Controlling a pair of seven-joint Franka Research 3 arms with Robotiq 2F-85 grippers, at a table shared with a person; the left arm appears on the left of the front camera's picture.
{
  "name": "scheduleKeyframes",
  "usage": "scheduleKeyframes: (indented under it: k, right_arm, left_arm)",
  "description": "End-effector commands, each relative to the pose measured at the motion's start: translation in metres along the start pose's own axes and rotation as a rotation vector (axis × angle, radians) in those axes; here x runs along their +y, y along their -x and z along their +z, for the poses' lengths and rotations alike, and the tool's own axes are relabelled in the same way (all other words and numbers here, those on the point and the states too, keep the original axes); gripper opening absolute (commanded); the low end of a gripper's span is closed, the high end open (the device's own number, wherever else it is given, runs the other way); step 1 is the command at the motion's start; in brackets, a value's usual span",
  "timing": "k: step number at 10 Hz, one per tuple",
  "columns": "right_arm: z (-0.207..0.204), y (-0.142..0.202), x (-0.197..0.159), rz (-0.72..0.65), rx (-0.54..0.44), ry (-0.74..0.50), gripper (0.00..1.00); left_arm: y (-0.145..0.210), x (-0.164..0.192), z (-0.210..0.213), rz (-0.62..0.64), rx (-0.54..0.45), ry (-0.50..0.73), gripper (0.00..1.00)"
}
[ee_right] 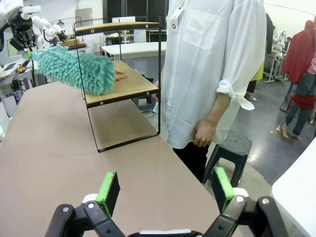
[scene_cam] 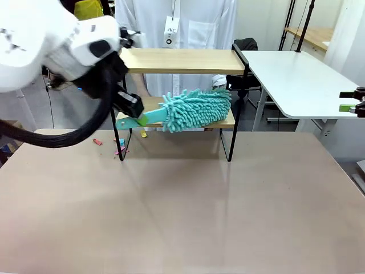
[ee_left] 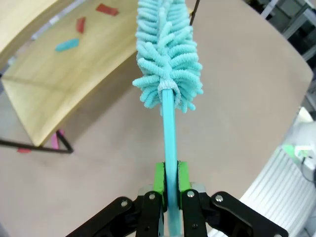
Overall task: Clean the shelf.
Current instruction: Clean the specific section of the Shelf indicated by the human with the Duster.
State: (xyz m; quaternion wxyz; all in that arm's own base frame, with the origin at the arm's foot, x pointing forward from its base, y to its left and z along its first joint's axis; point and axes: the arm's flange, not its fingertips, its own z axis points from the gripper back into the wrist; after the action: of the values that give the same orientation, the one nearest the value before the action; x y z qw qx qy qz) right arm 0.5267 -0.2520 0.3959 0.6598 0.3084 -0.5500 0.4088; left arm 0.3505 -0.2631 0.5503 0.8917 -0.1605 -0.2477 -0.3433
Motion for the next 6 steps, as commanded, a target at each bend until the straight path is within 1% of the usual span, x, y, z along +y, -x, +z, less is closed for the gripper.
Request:
scheduleKeyframes:
  k: [1,2,3,4,6]
  right_arm:
    - [-0.002,-0.007,0.001,-0.012,0.025,0.009,1.00]
    - [-0.002,-0.007,0.001,-0.012,0.025,0.009,1.00]
    - [-0.002,-0.007,0.001,-0.012,0.025,0.009,1.00]
    - [-0.002,-0.007,0.001,-0.012,0.025,0.009,1.00]
    - [-0.002,-0.007,0.001,-0.012,0.025,0.009,1.00]
  left_arm:
    - [-0.040,-0.012,-0.019,0.036,-0.021,-0.047,0.13]
    - [-0.045,-0.015,-0.023,0.075,-0.046,-0.070,0.13]
    - [-0.047,-0.014,-0.023,0.067,-0.031,-0.051,0.13]
    - [-0.034,-0.011,-0.028,0.031,-0.016,-0.020,0.13]
    - [-0.034,-0.011,-0.028,0.031,-0.016,-0.020,0.13]
